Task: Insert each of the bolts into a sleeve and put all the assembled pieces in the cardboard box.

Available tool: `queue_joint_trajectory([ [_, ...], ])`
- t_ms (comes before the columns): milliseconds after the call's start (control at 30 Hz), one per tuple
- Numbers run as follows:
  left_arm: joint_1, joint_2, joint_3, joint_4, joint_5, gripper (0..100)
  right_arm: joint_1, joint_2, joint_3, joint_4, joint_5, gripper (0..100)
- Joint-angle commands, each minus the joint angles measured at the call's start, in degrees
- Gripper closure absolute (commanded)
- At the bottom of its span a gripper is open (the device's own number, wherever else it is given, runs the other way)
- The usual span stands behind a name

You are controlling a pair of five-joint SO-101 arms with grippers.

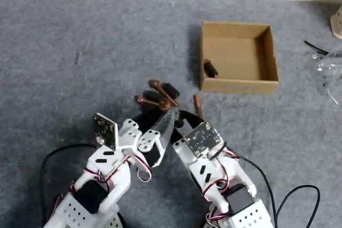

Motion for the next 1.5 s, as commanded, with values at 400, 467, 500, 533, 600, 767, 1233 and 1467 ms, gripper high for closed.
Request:
queue_joint_trajectory([
  [400,-6.29,-0.40,1.19,-1.67,-1.14,97,2.07,-1.10,3.74,-0.40,-0.09,99.4],
  [467,-6.29,-0.40,1.19,-1.67,-1.05,88,2.24,-1.10,3.74,-0.40,-0.09,99.4],
  [500,-6.29,-0.40,1.19,-1.58,-1.05,82,2.24,-1.10,3.74,-0.40,-0.09,99.4],
  [533,-6.20,-0.40,1.19,-1.58,-0.97,76,2.24,-1.10,3.74,-0.40,-0.09,99.4],
  [600,-6.20,-0.31,1.19,-0.62,-0.97,65,2.24,-1.10,3.74,-0.40,-0.09,99.4],
  [767,-7.16,-0.84,1.19,0.79,3.78,56,2.24,-1.10,3.74,-0.31,-0.09,99.4],
  [1233,-19.03,-0.48,1.19,-1.41,2.99,56,5.85,-1.10,3.82,-0.48,-0.09,99.4],
  [1467,-14.64,-0.40,1.19,4.40,-3.34,63,9.01,-1.10,4.00,-0.48,-0.09,99.4],
])
